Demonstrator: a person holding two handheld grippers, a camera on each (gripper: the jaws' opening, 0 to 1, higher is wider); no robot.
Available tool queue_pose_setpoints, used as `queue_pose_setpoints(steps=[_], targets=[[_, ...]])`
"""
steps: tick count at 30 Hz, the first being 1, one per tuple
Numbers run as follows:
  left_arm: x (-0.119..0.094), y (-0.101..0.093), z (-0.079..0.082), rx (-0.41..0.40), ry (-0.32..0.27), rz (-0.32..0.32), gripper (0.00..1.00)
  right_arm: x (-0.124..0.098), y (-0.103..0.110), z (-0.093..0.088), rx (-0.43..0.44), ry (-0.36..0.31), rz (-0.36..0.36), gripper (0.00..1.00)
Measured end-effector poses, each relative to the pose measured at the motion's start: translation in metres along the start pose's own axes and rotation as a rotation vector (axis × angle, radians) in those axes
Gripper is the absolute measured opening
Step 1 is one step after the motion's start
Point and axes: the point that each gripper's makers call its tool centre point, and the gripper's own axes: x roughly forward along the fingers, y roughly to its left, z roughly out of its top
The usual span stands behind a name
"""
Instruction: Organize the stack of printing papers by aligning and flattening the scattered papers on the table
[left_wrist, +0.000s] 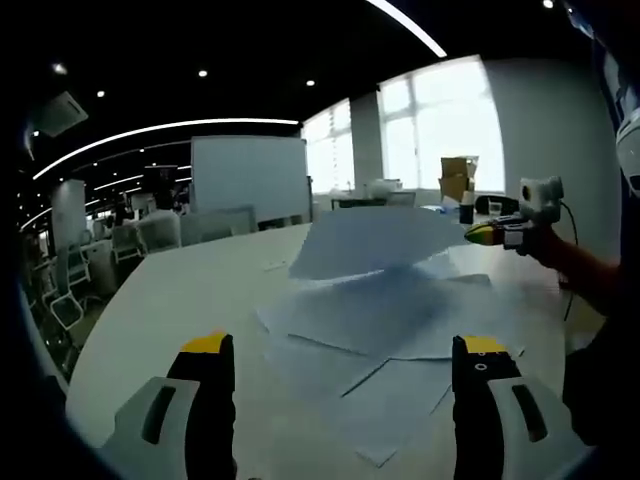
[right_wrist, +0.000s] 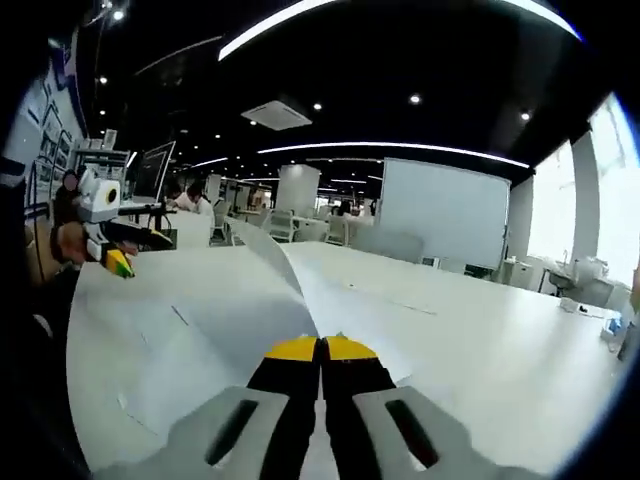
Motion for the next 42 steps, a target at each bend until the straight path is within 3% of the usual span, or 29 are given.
queue_pose_setpoints(steps=[24,33,42], targets=[[0.0,-0.003,0.0,-0.001,0.0,0.0,0.93,-0.021,0.009,0.046,0.274,-0.162,0.116,0.0],[0.001,-0.003,0.001,0.001,0.0,0.001,0.93,-0.032,0.014,0.068,0.381,-0.247,0.194,0.0],[0.002,-0.004,0.002,0.006,-0.004,-0.002,0.92,-0.039,0.019,0.082,0.421,-0.3,0.24,0.0]])
